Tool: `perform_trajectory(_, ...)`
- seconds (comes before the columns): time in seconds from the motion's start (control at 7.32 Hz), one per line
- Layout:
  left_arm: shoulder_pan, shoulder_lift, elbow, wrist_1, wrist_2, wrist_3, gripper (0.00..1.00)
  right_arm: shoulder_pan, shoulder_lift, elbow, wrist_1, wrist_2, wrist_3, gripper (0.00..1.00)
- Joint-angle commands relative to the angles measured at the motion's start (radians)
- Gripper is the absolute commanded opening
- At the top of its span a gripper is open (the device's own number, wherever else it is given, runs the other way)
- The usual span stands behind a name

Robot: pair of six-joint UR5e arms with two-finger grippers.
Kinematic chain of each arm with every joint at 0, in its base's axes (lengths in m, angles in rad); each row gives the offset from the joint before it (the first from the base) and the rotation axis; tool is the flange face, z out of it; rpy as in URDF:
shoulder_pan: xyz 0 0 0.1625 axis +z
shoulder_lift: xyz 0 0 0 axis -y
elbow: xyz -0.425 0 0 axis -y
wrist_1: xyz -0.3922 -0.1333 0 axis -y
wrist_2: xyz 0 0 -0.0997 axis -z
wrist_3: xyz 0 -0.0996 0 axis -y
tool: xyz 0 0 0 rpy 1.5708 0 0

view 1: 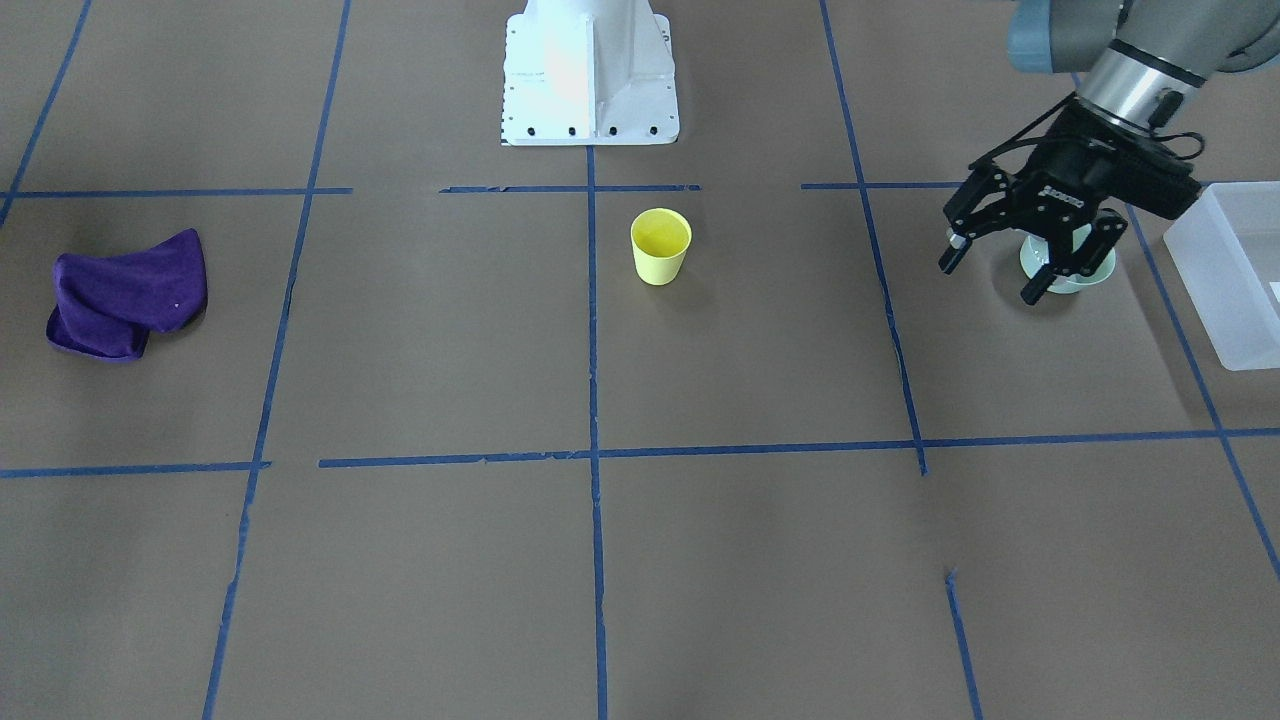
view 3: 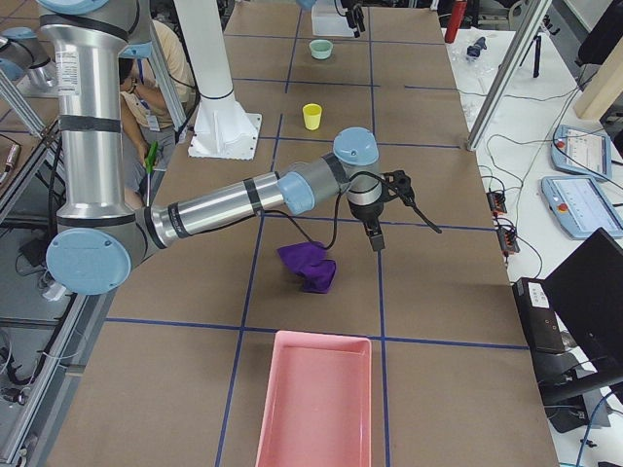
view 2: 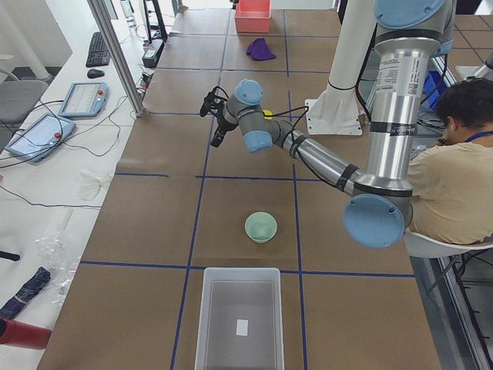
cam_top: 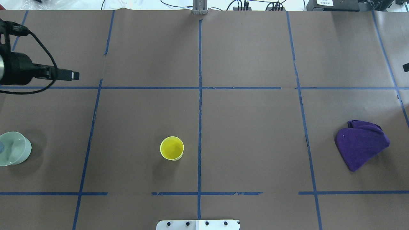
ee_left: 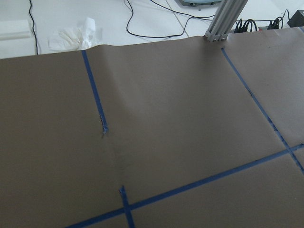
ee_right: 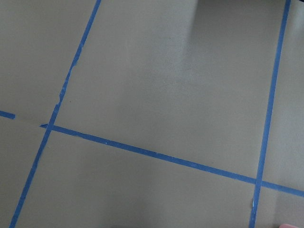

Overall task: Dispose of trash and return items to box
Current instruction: 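Reach the left gripper down to the yellow paper cup and grasp it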

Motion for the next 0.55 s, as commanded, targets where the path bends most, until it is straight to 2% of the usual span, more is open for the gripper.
perform_trajectory(0.0,0.183,-0.216,-0.089,0.438,0.085,-0.236,0.99,0.000,-0.014,0.000,0.003,0.003,0.003,1.00)
perform_trajectory(0.14,0.308,-0.306,-0.086,0.545,0.159,-0.402,0.94,0.000,-0.014,0.000,0.003,0.002,0.003,1.00)
perform_trajectory(0.41,0.462,-0.336,-0.039,0.546,0.273,-0.638,0.74,0.000,-0.014,-0.002,0.002,0.002,0.001,1.00)
